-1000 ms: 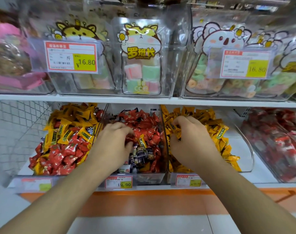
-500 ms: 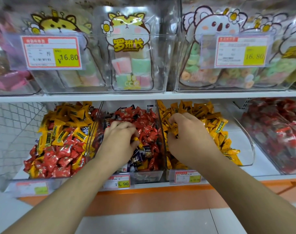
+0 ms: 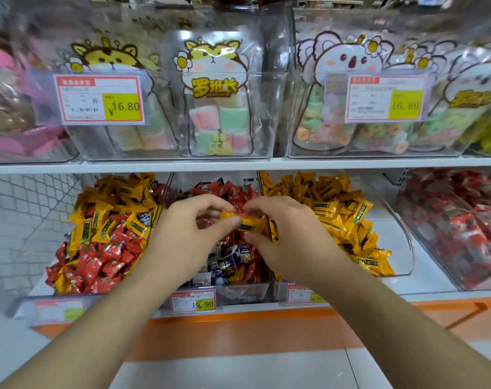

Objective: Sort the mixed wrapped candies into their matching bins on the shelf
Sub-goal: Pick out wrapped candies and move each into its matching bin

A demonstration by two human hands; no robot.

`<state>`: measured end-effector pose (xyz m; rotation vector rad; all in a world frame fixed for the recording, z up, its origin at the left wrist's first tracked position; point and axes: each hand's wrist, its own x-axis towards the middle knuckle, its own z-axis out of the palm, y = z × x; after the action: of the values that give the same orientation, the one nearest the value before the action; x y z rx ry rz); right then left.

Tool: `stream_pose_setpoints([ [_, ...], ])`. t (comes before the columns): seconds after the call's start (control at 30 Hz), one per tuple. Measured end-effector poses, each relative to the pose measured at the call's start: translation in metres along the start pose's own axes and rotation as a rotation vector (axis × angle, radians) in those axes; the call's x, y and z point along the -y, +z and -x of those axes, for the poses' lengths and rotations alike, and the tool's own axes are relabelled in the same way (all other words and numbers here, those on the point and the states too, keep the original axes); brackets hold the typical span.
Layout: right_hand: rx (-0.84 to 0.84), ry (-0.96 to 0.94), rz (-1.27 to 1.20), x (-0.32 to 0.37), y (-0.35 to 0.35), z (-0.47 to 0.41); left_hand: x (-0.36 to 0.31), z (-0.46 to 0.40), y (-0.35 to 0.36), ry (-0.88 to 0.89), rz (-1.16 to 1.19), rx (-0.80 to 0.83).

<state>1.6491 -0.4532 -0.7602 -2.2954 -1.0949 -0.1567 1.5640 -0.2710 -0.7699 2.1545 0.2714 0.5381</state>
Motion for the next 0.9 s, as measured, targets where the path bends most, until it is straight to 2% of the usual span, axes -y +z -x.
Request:
stream_pose_setpoints([
  [0.1, -0.022, -0.004, 0.043, 0.0, -0.006, 0.003, -0.004, 0.003, 0.004, -0.012, 0.111, 0.061],
  [0.17, -0.078, 0.099, 0.096, -0.01, -0.016, 0.003, 0.0, 0.003, 0.004, -0.031, 0.103, 0.085],
  [0.3, -0.118, 0.329, 0.284, -0.036, -0.031, 0.003, 0.015, 0.006, 0.005, 0.034, -0.18, 0.255],
  [0.4, -0.11, 0.362, 0.242, -0.038, -0.031, 0.002, 0.023, 0.008, 0.014, 0.161, -0.42, 0.436],
  [0.47, -0.089, 0.348, 0.202, -0.035, -0.027, 0.001, 0.029, 0.006, 0.02, 0.178, -0.463, 0.509],
  [0.6, -0.057, 0.315, 0.154, -0.031, -0.02, 0.0, 0.037, 0.002, 0.028, 0.214, -0.511, 0.554],
  [0.9, -0.017, 0.316, 0.138, -0.028, -0.02, 0.001, 0.04, -0.002, 0.028, 0.313, -0.584, 0.535],
])
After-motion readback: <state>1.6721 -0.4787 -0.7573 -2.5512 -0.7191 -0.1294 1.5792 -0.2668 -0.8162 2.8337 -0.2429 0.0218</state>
